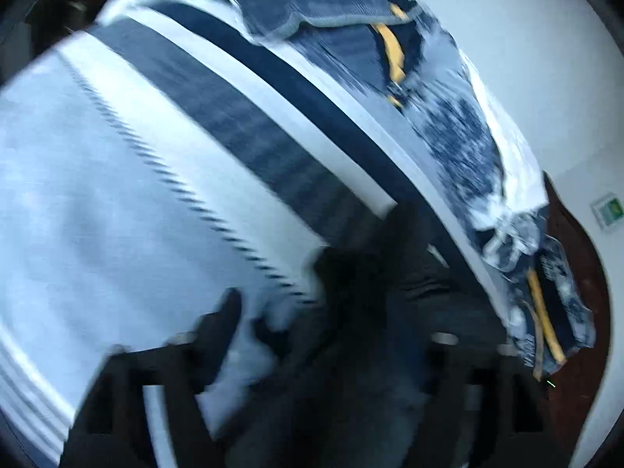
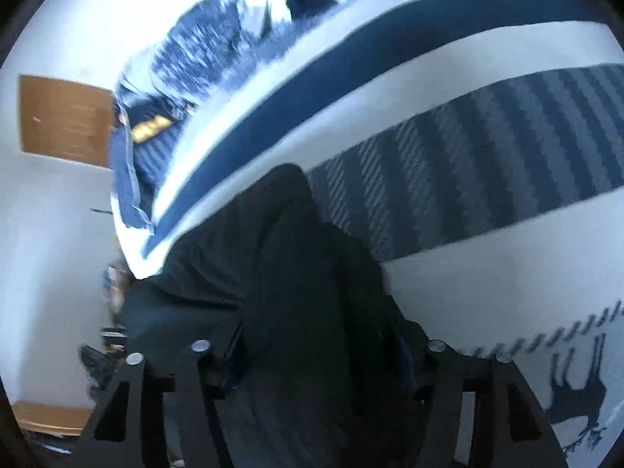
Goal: Fold large clothes
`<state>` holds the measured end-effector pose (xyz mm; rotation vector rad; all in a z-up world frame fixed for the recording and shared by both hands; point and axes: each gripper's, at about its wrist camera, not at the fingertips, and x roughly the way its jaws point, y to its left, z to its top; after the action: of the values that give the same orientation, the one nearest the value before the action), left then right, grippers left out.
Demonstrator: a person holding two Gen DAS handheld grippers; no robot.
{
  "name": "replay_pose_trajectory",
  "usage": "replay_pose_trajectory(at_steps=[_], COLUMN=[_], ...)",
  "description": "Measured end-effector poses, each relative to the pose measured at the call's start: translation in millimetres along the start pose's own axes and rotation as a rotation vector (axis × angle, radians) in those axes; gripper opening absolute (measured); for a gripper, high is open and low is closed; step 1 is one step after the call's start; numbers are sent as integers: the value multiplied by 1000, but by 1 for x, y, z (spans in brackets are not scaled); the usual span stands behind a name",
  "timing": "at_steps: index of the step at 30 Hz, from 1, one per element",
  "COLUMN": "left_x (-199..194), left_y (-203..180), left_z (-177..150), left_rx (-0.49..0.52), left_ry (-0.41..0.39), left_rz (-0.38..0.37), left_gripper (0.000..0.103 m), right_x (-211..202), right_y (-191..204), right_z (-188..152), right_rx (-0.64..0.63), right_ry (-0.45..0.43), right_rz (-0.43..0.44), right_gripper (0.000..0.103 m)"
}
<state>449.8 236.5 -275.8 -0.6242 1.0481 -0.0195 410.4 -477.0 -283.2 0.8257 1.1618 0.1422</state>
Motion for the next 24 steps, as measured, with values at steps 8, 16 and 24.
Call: replay_pose_trajectory(at_steps=[8,16,24], left_x=[-57,-5,-33], left_y=[58,71,34], left_z=[-129,-197,-163], left_rx=[-158,-418,-448], left_ry=[31,104,68], left_rz=[-62,-177,-245], left_gripper=[82,82,7], right_x=[-71,-12,-27], right_y=[-50,-102,-78], right_z=[-143,-215,-191], right_rx=[32,306,367], right_ry=[-74,-83,-143], right_rz=[91,346,295], right_gripper=[82,82,9])
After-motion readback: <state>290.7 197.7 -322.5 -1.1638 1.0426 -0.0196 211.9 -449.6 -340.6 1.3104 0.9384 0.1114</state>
